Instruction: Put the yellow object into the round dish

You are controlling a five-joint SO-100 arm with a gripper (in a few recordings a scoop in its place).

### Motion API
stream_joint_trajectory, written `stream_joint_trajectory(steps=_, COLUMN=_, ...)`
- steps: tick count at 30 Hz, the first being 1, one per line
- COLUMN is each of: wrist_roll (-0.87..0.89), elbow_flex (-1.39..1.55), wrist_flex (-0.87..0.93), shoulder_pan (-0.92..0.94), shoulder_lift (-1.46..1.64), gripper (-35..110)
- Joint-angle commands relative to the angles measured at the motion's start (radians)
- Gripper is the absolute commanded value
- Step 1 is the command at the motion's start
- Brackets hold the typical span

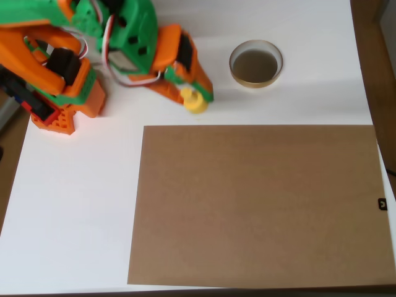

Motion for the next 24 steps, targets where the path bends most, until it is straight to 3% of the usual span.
stream_joint_trajectory(steps=1, wrist_roll=-0.029, elbow_flex=0.006, wrist_flex=0.031, shoulder_pan=-0.123, shoulder_lift=0.041, gripper=0)
stream_joint_trajectory(steps=11, wrist_roll=-0.058, elbow_flex=-0.061, wrist_flex=0.037, shoulder_pan=-0.345, shoulder_lift=-0.146, gripper=0)
stream_joint_trajectory(steps=24, wrist_roll=-0.115, elbow_flex=-0.403, wrist_flex=0.1, shoulder_pan=-0.459, shoulder_lift=-0.566, gripper=0)
